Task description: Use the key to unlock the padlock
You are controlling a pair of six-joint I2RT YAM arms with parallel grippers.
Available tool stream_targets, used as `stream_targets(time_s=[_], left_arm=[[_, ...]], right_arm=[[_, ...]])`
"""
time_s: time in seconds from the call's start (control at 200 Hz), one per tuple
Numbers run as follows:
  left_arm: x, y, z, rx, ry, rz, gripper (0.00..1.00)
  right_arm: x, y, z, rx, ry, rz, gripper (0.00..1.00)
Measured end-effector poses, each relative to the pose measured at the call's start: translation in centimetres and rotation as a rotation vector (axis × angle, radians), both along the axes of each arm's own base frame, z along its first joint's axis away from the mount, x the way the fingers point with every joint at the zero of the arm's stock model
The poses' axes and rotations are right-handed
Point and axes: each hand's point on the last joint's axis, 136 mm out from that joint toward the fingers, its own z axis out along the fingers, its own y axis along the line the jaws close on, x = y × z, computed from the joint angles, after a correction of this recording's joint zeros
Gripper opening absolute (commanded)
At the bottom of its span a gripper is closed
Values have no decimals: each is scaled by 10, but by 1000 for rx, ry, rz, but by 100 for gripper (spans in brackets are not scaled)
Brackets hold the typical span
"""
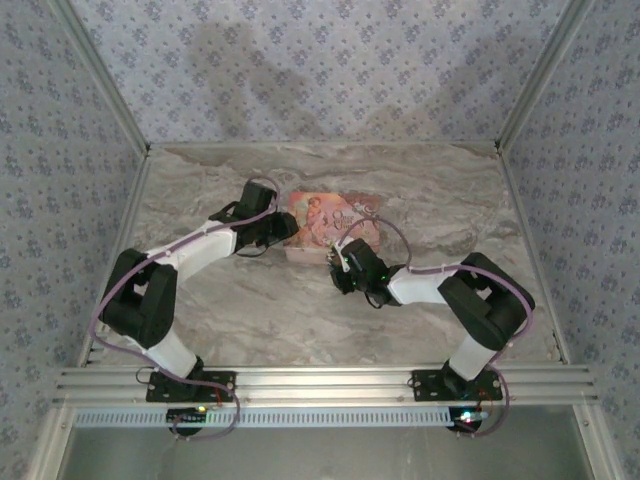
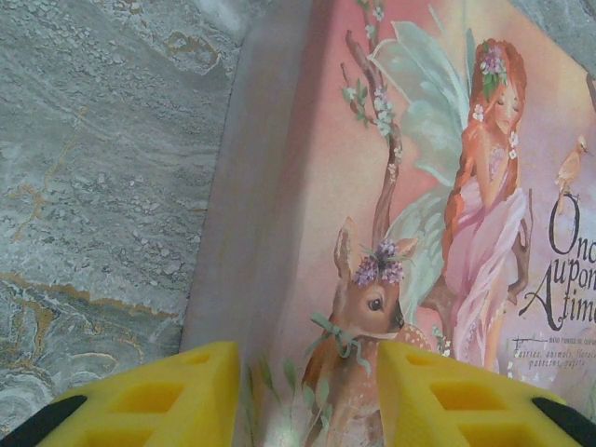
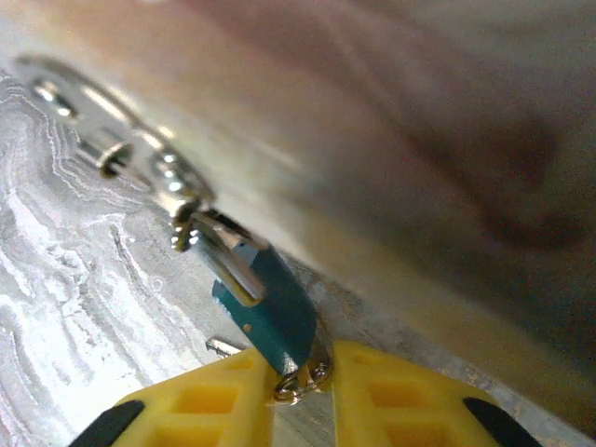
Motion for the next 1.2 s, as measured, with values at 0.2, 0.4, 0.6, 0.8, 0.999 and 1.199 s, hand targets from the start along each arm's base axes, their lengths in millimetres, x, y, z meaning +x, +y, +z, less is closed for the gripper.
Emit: stream_targets(time_s=[0.2,0.4,0.6,0.8,0.999,1.199], left_arm=[[1,1,0,0,0,3,42],[1,2,0,0,0,6,42],[1,2,0,0,0,6,43],[2,3,0,-1,0,5,43],[2,4,0,-1,0,7,43],[2,4,0,-1,1,7,43]], right_arm=[[-1,2,2,-5,-12,23,0],[-6,1,3,-40,-25,57,0],[-12,1,8,-45,-26,97,36],[-15,4,16,11,-9,124,43],[-11,0,17,58,28,130,44],[-10,4,17,71,38,142,44]])
